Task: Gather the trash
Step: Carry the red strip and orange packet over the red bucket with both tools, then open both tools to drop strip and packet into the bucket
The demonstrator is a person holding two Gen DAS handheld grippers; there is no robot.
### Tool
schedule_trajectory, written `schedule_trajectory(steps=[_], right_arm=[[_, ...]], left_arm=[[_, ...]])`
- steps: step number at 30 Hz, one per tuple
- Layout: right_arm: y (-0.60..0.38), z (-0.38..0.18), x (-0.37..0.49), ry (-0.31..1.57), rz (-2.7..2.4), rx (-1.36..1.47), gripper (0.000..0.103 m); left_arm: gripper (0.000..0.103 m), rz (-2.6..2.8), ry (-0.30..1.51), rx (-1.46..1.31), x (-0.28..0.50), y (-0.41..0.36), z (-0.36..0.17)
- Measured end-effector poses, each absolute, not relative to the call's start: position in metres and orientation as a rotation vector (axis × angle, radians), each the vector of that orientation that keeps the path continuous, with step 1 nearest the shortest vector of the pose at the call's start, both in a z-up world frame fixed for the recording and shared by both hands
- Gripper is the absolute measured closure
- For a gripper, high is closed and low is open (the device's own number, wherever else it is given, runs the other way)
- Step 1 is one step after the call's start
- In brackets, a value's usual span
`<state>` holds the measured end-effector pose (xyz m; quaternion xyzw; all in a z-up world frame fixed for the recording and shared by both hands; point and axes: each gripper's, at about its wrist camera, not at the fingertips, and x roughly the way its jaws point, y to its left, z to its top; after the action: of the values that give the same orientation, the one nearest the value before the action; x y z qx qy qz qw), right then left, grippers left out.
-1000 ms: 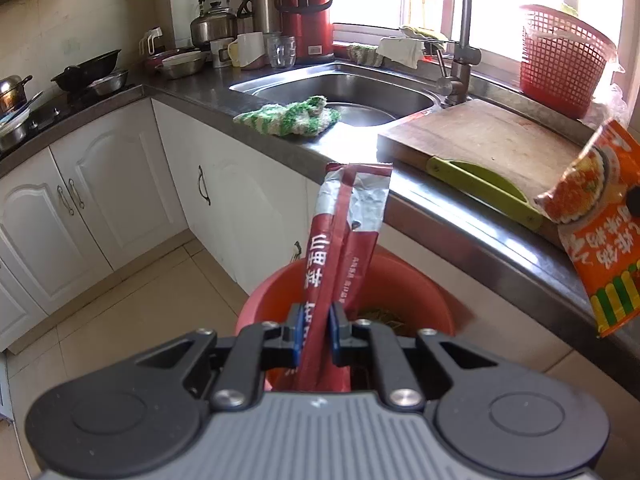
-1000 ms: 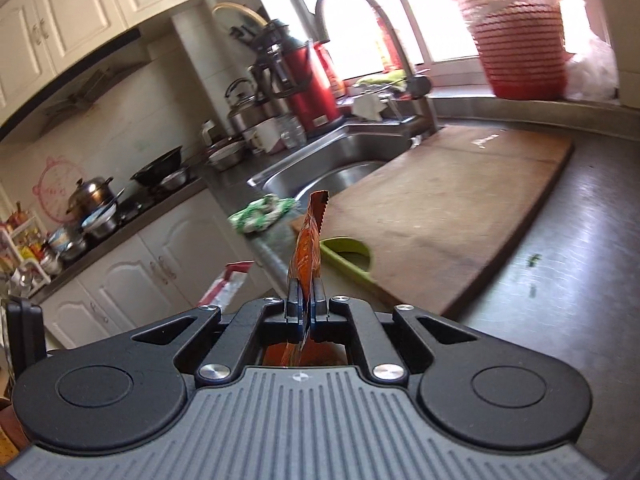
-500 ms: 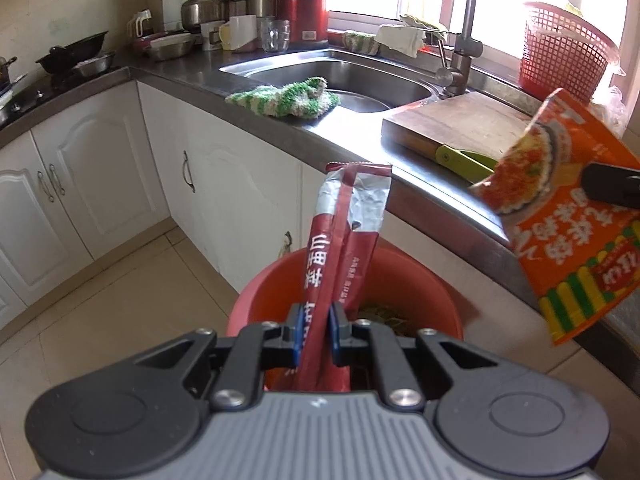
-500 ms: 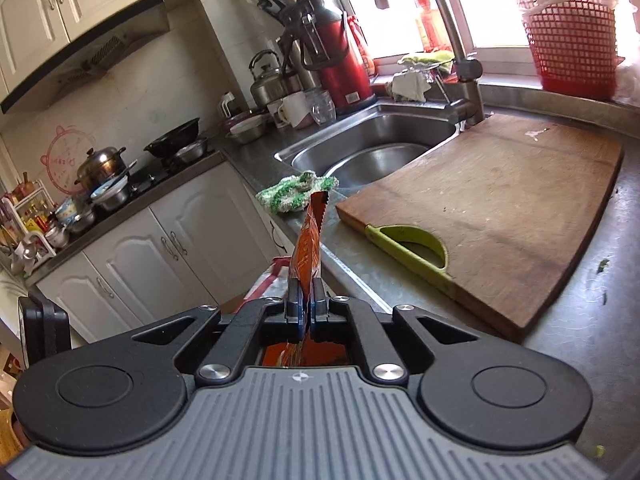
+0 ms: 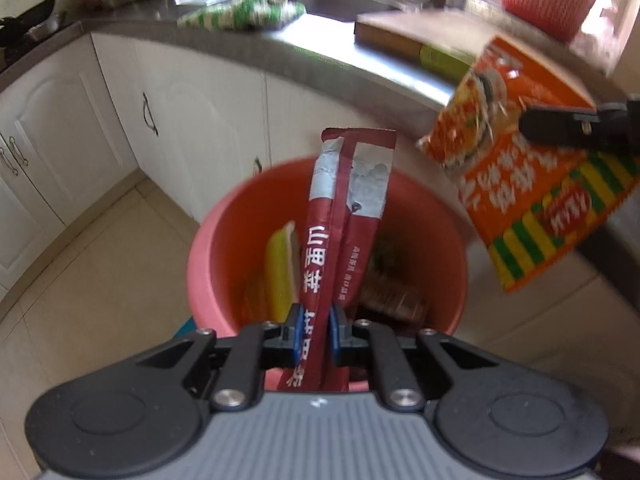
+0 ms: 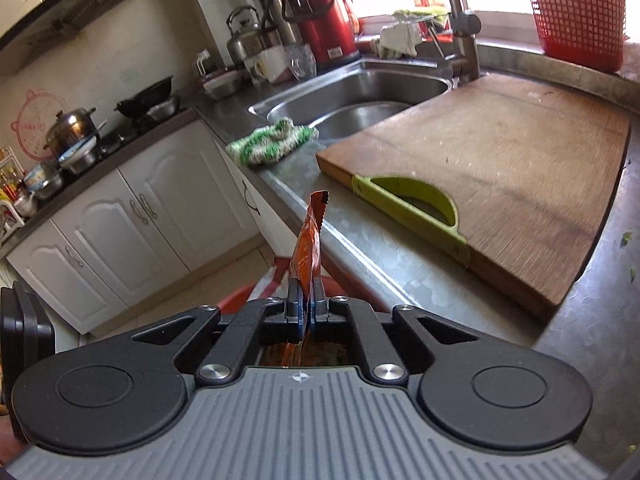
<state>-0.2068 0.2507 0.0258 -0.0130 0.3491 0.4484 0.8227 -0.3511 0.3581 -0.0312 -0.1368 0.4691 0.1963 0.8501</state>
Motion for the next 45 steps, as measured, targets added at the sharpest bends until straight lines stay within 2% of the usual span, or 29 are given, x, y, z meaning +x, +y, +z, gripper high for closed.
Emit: schedule_trajectory(steps=[9, 24, 27, 29, 30, 32, 35, 38, 40, 45], right_arm=[[0.278, -0.003, -0.207, 0.824, 0.948, -0.104, 0.099], [0.334, -0.053, -0.208, 0.902, 0.933, -0.215, 0.096], [0.338, -0.056, -0.211, 0.905, 0.941, -0.23, 0.09], [0.34, -0.056, -0.209, 0.905, 0.95, -0.234, 0.079], [0.341, -0.054, -0.207, 0.9, 0.952, -0.232, 0.077], [0.337, -0.052, -0.21, 0.882, 0.947, -0.236, 0.063], [0.326, -0.048, -0.211, 0.857, 0.944, -0.25, 0.056], [0.321, -0.043, -0.212, 0.848, 0.943, -0.236, 0.051], [0.312, -0.038, -0.214, 0.847, 0.943, -0.228, 0.045], [0.294, -0.024, -0.222, 0.841, 0.943, -0.181, 0.033]], left_arm=[[0.092, 0.391, 1.067, -0.269, -0.339, 0.367, -0.046], [0.088, 0.454, 1.058, -0.308, -0.315, 0.392, -0.07], [0.085, 0.453, 1.052, -0.318, -0.318, 0.39, -0.069], [0.084, 0.45, 1.049, -0.324, -0.32, 0.392, -0.068], [0.084, 0.449, 1.045, -0.331, -0.321, 0.393, -0.068], [0.08, 0.444, 1.034, -0.344, -0.327, 0.397, -0.065], [0.059, 0.439, 0.998, -0.341, -0.33, 0.401, -0.055], [0.047, 0.426, 0.965, -0.345, -0.336, 0.404, -0.041], [0.033, 0.425, 0.954, -0.338, -0.338, 0.406, -0.033], [0.026, 0.423, 0.932, -0.315, -0.342, 0.406, -0.017]])
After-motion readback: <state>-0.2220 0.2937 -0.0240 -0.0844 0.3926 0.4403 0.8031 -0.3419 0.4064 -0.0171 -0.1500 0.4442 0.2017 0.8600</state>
